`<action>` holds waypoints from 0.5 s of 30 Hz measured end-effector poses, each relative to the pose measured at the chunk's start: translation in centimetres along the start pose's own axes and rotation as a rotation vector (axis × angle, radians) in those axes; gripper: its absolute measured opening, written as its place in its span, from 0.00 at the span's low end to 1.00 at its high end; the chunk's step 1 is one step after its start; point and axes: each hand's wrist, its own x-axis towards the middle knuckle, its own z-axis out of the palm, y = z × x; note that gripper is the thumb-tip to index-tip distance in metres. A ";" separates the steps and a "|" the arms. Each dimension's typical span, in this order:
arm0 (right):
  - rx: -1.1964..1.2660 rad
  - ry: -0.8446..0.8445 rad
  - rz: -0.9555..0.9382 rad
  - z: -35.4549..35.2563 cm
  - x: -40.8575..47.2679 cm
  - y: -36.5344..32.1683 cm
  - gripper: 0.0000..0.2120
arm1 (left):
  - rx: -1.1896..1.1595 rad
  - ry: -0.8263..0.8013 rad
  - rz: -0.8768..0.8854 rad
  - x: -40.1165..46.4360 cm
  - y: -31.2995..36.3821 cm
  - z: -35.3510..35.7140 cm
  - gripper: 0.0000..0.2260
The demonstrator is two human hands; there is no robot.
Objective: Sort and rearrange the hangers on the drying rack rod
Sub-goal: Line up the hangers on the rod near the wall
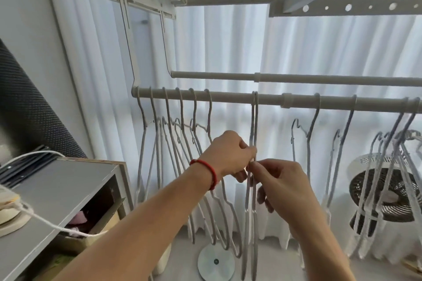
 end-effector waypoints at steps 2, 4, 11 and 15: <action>-0.003 0.018 0.006 -0.1 -0.1 0.0 0.13 | -0.032 0.019 -0.012 -0.5 0.1 0.2 0.13; -0.028 0.037 0.004 -0.1 -0.2 0.0 0.12 | -0.052 0.038 -0.022 -0.8 0.1 0.2 0.13; -0.050 0.035 0.019 -0.4 -0.3 -0.6 0.09 | -0.057 0.103 -0.064 -0.7 0.0 -0.4 0.12; -0.061 -0.003 0.014 -0.8 0.0 -0.5 0.09 | -0.056 0.165 -0.101 -0.9 -0.4 -0.5 0.11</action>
